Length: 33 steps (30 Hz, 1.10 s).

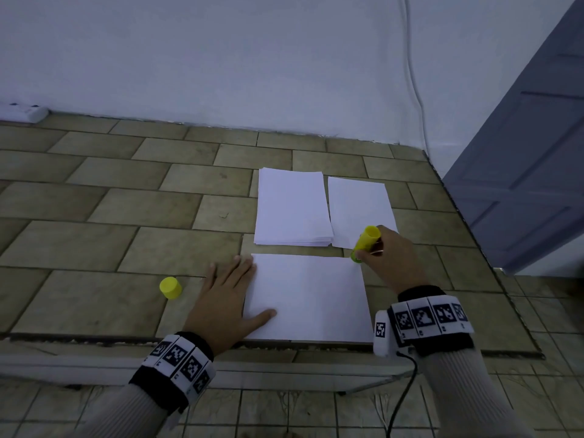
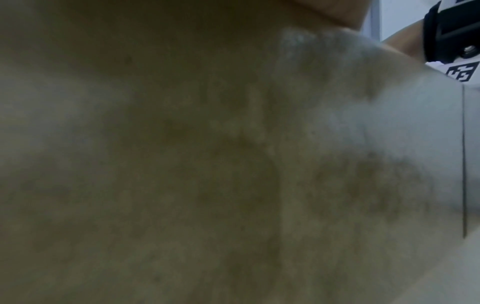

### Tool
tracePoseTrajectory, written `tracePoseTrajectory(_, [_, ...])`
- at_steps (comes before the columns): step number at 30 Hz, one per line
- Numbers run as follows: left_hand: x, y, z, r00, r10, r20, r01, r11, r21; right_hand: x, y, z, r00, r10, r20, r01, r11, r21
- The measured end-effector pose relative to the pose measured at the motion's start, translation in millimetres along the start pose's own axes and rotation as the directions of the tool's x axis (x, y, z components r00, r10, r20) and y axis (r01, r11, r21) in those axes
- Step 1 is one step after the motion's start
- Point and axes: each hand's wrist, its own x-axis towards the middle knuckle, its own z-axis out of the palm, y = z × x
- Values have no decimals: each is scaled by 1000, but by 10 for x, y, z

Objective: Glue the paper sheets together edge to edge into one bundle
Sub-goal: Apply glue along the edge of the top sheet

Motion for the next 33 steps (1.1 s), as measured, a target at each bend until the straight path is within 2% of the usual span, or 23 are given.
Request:
tracePoseTrajectory(4, [-1,8,-2,1000,-5,1,5,1000,-18,-28,23,3,998,-6,-58,5,1000,-17])
tracePoseTrajectory(7, [0,17,-38,999,-7,43,7,1000,1,-125,-215,112,991,-94,-95,100,993,61])
tracePoseTrajectory(9, [-4,29,-73,996,-14,85,12,1000,18,-227,-453,236,982,-186,-22,187,967,173])
tracePoseTrajectory(11, [-1,35,-88,994,-22,111,19,999,25,-320,-690,392,963,-251,93,218,938,270])
tracePoseTrajectory(13, [6,40,-97,992,-27,119,24,999,28,-376,-867,562,934,-313,169,257,922,288])
tracePoseTrajectory(17, [12,30,-90,996,-3,95,4,1000,-2,-393,-1035,812,888,-401,223,336,899,280])
tracePoseTrajectory(20, [8,24,-66,999,41,25,-40,997,-61,-376,-1067,902,873,-410,265,367,909,198])
tracePoseTrajectory(26, [7,31,-87,994,-14,108,11,1000,26,-379,-899,749,901,-362,239,334,930,151])
tracePoseTrajectory(33, [3,61,-133,985,-41,168,31,997,65,-433,-304,251,951,-297,86,277,942,190])
